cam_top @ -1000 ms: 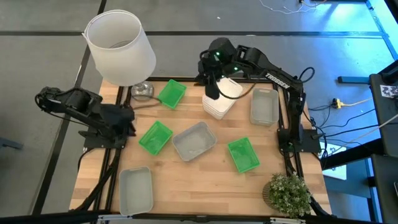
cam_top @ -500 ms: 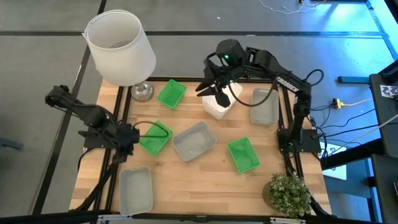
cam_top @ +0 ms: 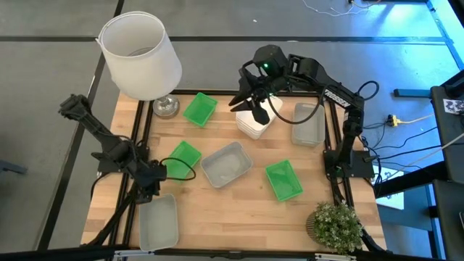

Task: Stack baskets by color
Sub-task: Stack the bottom gray bin on the middle gray bin

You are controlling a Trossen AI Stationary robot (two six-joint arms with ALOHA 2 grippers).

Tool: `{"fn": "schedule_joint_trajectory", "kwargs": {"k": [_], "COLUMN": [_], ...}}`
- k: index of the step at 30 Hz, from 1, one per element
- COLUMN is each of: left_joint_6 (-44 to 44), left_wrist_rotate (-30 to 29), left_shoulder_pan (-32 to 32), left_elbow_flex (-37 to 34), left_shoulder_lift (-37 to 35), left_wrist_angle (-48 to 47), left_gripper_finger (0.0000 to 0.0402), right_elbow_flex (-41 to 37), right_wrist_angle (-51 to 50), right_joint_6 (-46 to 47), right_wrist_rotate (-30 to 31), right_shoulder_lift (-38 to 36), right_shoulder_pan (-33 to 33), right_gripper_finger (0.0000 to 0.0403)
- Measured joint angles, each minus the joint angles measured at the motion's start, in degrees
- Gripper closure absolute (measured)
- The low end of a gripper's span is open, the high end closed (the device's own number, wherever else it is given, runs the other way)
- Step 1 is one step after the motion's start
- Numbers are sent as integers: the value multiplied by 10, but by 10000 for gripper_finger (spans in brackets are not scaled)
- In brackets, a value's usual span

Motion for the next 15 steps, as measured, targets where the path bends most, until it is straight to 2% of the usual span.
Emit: {"fn": "schedule_joint_trajectory", "kwargs": {"k": [7, 15], "left_joint_6": [-25, -75], "left_wrist_rotate": [-40, -60], "left_shoulder_pan": [-34, -62], "left_elbow_flex": [-29, -66], "left_shoulder_lift": [0, 0], "left_wrist_angle": [35, 99], "left_gripper_finger": [301, 301], "right_elbow_flex": [0, 0], "right_wrist_angle": [0, -2], "right_joint_6": [0, 0], "right_wrist_rotate": [0, 0], "right_shoulder_lift": [0, 0], "right_shoulder_pan": [0, 0], "right_gripper_finger": [306, 306]}}
